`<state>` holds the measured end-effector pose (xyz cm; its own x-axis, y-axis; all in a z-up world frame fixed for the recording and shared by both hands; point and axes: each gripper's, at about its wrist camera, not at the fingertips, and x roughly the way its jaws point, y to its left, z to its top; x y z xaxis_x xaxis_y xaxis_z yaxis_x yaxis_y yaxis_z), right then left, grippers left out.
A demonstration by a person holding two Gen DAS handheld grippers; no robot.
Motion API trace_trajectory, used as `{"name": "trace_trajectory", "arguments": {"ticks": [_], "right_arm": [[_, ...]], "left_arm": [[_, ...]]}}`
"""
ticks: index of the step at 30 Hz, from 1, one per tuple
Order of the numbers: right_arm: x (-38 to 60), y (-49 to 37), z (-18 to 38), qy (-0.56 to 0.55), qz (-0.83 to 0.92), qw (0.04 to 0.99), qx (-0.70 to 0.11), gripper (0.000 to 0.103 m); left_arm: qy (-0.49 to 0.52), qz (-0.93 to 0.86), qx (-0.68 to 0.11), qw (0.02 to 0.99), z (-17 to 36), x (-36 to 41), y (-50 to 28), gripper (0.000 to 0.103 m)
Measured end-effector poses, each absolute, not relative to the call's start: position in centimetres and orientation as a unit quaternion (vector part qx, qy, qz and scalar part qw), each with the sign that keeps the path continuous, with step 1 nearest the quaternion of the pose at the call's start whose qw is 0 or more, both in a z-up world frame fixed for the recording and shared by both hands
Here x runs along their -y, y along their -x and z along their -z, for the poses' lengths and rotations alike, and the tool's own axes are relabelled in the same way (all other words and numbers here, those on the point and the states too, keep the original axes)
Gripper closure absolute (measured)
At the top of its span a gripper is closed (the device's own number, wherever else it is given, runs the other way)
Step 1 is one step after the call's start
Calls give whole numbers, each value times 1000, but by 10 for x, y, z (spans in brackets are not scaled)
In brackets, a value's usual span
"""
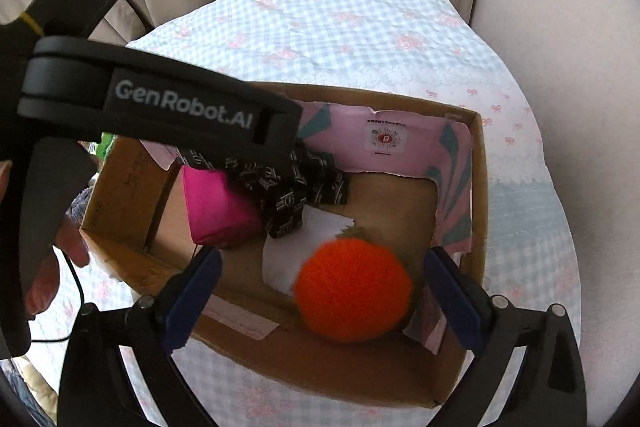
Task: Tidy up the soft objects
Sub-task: 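Withdraw both tools from the box toward the grey hat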
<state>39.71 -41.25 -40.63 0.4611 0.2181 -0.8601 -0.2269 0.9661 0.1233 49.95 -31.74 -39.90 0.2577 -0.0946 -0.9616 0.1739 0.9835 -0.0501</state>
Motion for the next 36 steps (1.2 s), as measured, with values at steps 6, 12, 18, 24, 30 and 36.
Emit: {"name": "trace_trajectory", "arguments": {"ticks": [6, 12, 18, 24, 30, 36], "right_arm": [[413, -392, 395, 6, -126, 860, -495, 3], [413, -384, 380, 7, -124, 867, -483, 3], [414, -370, 358, 10, -115, 875, -471, 3], [415, -345, 314, 3, -111, 888, -446, 3], [408, -309, 256, 12, -102, 905, -413, 3], [391, -264, 202, 22, -91, 921, -378, 3]], "left_arm": [[-33, 83, -595, 799, 385, 316, -491, 0], [-28, 83, -578, 811, 365, 314, -479, 0], [-23, 83, -558, 825, 333, 310, -458, 0], [-19, 87, -527, 845, 284, 302, -425, 0], [-14, 95, -484, 870, 222, 281, -376, 0], [2, 90, -439, 894, 164, 237, -311, 0]]}}
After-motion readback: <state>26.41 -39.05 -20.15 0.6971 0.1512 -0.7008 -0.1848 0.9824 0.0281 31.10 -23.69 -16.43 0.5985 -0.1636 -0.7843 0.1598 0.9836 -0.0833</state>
